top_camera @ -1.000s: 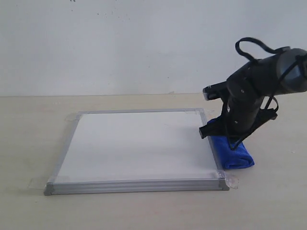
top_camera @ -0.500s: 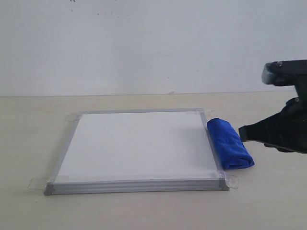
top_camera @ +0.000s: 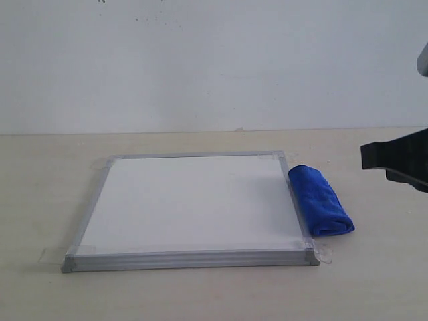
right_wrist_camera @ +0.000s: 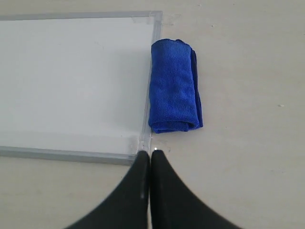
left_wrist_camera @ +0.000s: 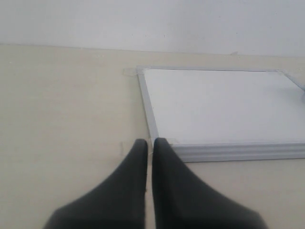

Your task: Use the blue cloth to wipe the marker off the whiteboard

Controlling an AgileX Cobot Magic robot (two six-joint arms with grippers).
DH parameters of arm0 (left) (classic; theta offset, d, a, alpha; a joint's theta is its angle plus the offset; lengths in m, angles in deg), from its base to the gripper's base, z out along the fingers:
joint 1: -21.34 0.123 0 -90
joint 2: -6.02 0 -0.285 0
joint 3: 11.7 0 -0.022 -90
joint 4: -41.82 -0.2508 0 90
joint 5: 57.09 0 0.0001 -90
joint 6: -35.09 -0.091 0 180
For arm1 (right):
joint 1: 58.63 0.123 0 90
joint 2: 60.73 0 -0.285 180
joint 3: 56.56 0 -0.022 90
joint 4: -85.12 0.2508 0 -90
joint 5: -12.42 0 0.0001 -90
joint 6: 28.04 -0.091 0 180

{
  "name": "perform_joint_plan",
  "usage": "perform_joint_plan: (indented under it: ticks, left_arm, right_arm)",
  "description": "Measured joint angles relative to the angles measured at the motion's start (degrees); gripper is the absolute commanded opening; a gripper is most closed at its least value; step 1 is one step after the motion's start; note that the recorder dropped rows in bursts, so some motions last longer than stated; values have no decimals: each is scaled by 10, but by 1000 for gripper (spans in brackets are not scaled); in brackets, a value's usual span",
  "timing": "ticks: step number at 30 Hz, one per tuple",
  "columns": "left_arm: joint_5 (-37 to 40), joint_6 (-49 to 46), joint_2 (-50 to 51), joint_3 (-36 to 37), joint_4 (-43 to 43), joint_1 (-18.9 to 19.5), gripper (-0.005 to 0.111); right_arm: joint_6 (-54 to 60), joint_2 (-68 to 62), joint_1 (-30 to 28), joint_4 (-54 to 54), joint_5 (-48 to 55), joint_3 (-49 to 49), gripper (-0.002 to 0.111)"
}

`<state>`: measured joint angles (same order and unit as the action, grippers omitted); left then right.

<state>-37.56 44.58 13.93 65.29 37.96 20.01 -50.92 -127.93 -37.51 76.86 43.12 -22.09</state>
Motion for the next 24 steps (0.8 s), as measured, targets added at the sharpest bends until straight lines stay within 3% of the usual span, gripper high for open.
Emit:
perform_joint_plan:
  ticks: [14,20,24]
  left_arm:
    - [0,0,0,0,0,0,4]
    - [0,0,0,0,0,0,4]
    - [0,0,0,0,0,0,4]
  right_arm:
    - [0,17,0,2,-1,0,0]
    - [-2,120,0,12,-33,30,0]
    - [-2,244,0,11,-106,109,0]
